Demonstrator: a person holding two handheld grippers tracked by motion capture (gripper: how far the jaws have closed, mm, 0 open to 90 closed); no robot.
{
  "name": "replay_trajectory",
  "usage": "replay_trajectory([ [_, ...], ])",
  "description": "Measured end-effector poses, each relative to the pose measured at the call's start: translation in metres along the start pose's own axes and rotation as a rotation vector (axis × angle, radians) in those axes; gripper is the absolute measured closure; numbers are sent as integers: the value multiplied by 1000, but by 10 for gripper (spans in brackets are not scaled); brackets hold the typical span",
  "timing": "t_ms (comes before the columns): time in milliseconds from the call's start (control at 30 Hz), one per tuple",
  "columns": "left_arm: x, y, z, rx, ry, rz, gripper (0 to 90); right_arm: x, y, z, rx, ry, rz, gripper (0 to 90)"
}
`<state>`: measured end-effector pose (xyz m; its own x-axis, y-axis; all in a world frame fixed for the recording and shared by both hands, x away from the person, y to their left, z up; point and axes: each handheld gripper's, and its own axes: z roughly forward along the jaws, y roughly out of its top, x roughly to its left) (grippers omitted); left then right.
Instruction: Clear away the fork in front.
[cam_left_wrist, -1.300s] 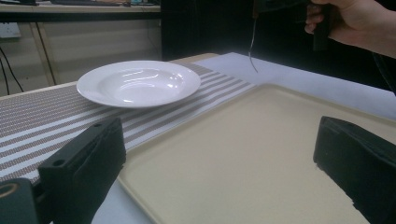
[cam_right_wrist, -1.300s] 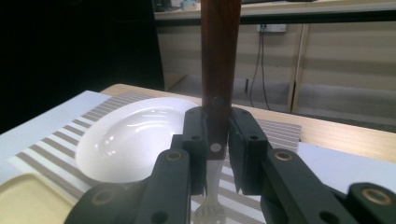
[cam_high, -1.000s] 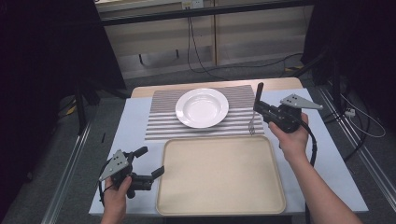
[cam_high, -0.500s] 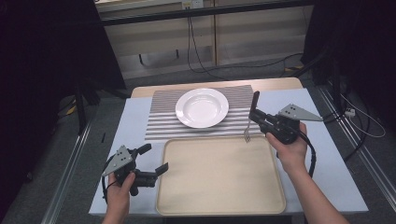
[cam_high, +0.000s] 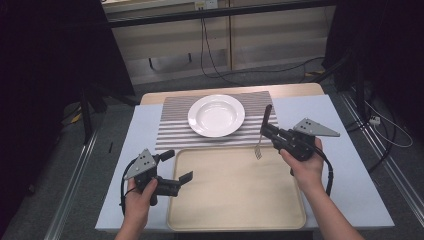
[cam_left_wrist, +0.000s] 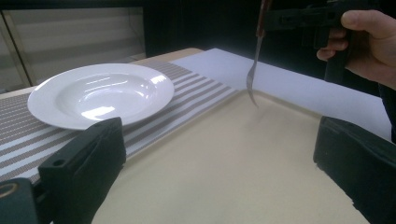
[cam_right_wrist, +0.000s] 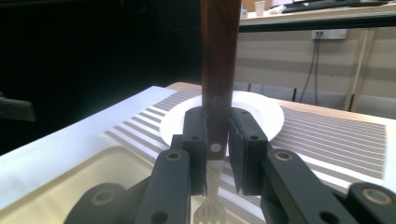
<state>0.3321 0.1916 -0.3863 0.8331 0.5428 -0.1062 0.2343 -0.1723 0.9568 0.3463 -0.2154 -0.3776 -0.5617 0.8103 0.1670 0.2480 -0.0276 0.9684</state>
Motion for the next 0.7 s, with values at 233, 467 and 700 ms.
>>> replay_trajectory([
  [233, -6, 17, 16, -13, -19, 5, 26, 12, 1, 3, 5, 38, -16, 777],
  [467, -8, 28, 31, -7, -15, -2, 27, 23, -2, 8, 16, 70, -17, 777],
  [700, -12, 35, 43, -13, -37, 0, 27, 31, -4, 12, 19, 99, -6, 777],
])
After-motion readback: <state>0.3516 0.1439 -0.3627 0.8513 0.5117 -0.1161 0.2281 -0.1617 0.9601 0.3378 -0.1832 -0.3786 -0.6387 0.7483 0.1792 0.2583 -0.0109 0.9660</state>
